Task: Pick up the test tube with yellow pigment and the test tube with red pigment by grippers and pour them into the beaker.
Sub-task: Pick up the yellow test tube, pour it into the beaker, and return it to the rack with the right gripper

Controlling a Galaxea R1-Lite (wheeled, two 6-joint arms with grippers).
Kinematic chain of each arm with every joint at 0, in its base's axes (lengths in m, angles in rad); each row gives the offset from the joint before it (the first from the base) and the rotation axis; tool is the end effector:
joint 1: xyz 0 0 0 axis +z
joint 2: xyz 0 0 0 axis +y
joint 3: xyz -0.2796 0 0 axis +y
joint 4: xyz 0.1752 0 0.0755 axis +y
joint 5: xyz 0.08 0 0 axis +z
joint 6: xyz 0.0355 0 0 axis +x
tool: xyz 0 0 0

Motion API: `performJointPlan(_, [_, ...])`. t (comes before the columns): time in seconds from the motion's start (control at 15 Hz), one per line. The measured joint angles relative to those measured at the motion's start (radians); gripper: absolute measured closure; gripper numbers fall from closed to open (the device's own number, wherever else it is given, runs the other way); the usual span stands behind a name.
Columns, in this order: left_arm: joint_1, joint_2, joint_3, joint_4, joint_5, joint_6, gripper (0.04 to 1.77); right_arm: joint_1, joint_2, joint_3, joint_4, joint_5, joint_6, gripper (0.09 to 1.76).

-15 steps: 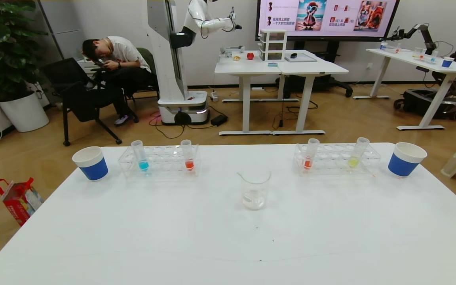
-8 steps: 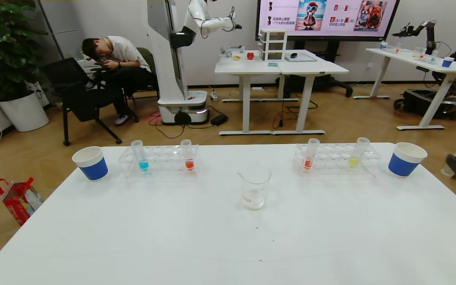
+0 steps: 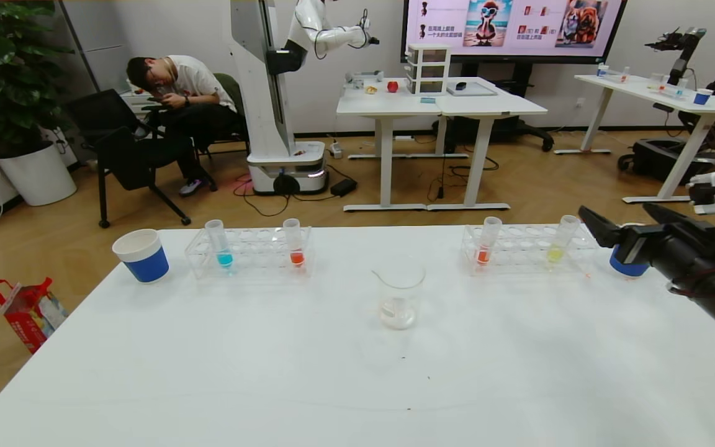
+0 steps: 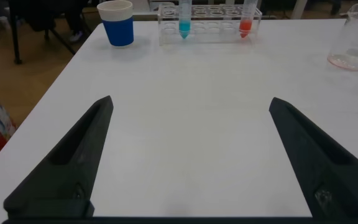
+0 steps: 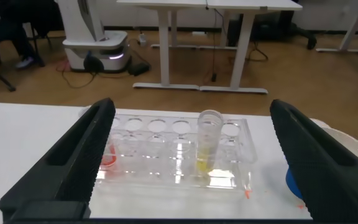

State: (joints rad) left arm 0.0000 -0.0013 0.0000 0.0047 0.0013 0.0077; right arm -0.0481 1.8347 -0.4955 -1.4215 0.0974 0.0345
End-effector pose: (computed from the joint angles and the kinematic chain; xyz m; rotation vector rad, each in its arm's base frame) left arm 0.0110 0.0000 0.0750 0.0077 0.0034 0.0013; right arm 0.3014 -0.0111 0.1262 0.0285 -0.0812 0.0507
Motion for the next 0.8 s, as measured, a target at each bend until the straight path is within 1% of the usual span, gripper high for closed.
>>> performJointPlan(0.13, [0.000, 0.000, 0.000, 0.000, 0.000, 0.000, 0.06, -0.015, 0.131, -0.061, -0.058, 0.015, 0.013, 0.11])
performJointPlan(0.33, [0.000, 0.000, 0.000, 0.000, 0.000, 0.000, 0.06, -0.059, 0.275, -0.142, -0.126, 0.061, 0.016, 0.11])
performJointPlan(0.6, [0.000, 0.000, 0.000, 0.000, 0.000, 0.000, 0.06, -0.079, 0.365, -0.187, -0.131, 0.108, 0.068, 0.11])
performJointPlan(0.8, [0.000, 0.000, 0.000, 0.000, 0.000, 0.000, 0.06, -0.080, 0.406, -0.234, -0.131, 0.124, 0.072, 0.11])
